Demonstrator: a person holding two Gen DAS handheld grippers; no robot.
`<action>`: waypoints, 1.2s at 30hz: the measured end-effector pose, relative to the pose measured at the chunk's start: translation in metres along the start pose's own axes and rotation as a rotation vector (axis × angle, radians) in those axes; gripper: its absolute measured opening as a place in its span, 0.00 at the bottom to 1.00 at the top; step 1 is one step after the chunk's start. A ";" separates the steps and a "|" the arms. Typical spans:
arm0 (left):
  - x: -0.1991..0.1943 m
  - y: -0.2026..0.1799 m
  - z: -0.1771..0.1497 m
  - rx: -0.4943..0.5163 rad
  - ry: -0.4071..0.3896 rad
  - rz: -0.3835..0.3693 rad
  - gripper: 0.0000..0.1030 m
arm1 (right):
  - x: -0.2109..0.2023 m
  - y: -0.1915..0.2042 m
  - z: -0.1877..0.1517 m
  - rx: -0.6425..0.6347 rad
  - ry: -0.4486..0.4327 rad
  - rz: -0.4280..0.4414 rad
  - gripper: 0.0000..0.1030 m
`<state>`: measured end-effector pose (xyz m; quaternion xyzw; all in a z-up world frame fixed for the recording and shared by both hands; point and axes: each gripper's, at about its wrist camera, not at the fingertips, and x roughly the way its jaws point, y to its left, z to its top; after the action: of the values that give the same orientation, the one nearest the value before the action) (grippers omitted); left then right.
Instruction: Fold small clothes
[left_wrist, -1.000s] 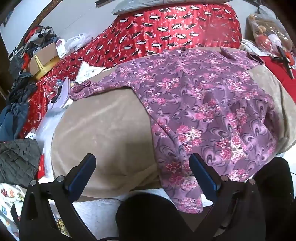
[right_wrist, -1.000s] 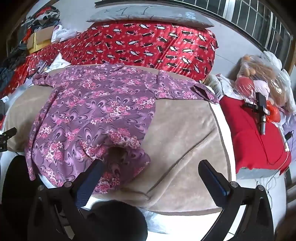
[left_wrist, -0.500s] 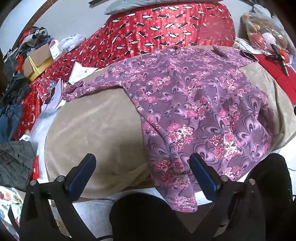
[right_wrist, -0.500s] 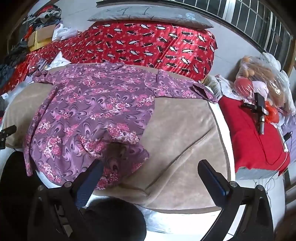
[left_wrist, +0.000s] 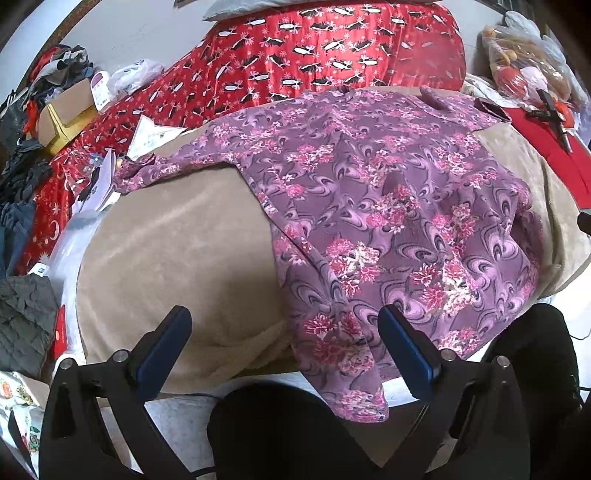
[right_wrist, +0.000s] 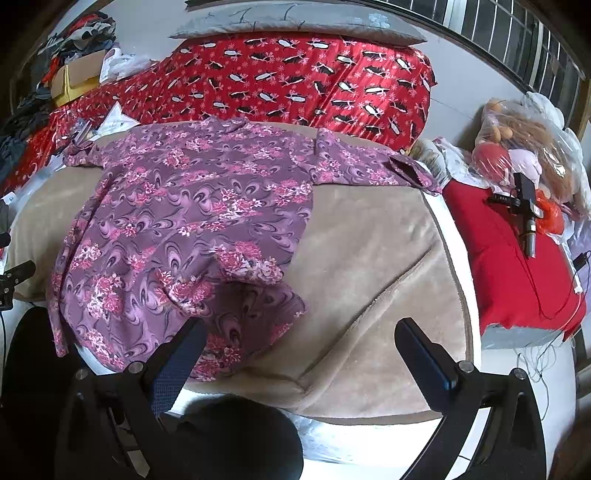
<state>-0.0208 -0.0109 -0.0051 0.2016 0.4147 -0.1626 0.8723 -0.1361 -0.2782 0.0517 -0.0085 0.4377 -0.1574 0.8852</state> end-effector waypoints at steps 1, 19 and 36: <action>0.000 0.000 0.000 0.000 0.000 -0.001 0.98 | 0.000 0.001 0.000 -0.002 0.000 0.001 0.99; -0.009 -0.002 -0.003 -0.002 -0.004 -0.025 0.98 | -0.008 -0.002 -0.009 0.023 -0.012 0.004 0.99; -0.011 -0.002 -0.007 -0.009 0.004 -0.051 0.98 | -0.011 0.001 -0.011 0.038 -0.014 0.020 0.99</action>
<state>-0.0331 -0.0084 -0.0004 0.1875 0.4222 -0.1824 0.8679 -0.1507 -0.2732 0.0535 0.0115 0.4283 -0.1569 0.8898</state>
